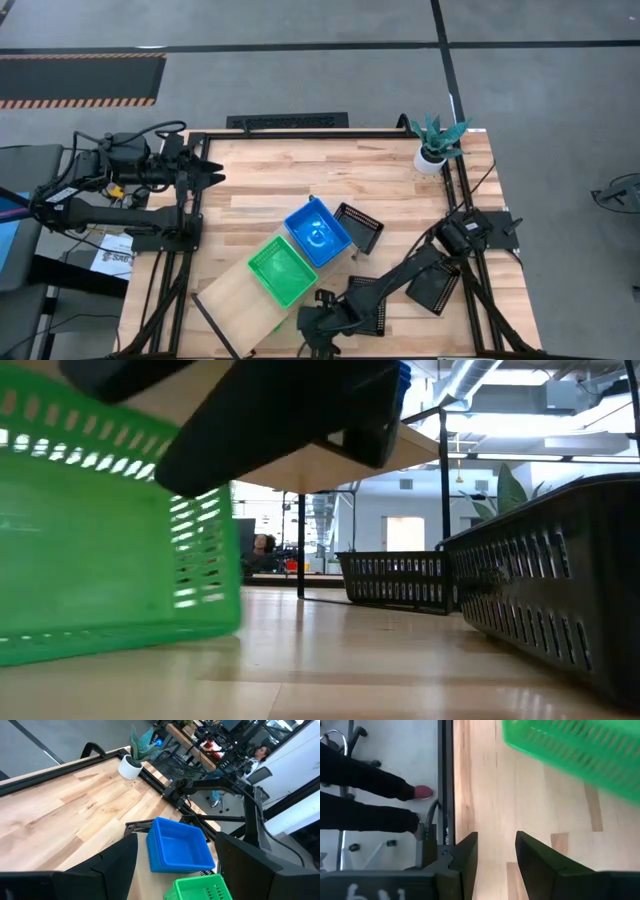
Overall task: Stack baskets on shelf by color
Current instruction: Stack the green bin on the green bin on the shelf
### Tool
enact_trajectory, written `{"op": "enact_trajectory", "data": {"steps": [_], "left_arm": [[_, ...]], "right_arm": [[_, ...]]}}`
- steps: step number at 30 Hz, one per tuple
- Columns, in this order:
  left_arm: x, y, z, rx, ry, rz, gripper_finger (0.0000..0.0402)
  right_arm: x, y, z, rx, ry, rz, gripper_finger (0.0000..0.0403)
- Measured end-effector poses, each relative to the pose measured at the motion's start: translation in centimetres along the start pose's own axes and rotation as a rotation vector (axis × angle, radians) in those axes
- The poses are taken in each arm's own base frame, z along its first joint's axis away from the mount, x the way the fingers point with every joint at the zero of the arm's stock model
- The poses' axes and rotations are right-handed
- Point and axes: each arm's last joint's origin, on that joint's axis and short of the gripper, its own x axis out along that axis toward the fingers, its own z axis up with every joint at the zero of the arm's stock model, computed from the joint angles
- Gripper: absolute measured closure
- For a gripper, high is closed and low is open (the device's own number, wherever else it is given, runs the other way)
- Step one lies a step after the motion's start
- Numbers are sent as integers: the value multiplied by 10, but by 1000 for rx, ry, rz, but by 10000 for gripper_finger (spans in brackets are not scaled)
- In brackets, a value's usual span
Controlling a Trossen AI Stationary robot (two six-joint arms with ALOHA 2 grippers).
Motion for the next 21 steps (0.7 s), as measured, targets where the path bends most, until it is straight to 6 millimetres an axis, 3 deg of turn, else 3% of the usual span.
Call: {"op": "enact_trajectory", "data": {"steps": [11,13,17,21], "left_arm": [[0,1,-3,-17,45,-1,148],[-1,7,-9,1,89,78,148],[-4,27,-27,-37,220,399,152],[-2,37,-39,-18,403,555,203]], "right_arm": [[-40,28,20,60,-127,70,274],[-45,36,20,109,-134,94,278],[-58,63,12,191,-139,158,282],[-67,90,-8,273,-166,172,285]]}}
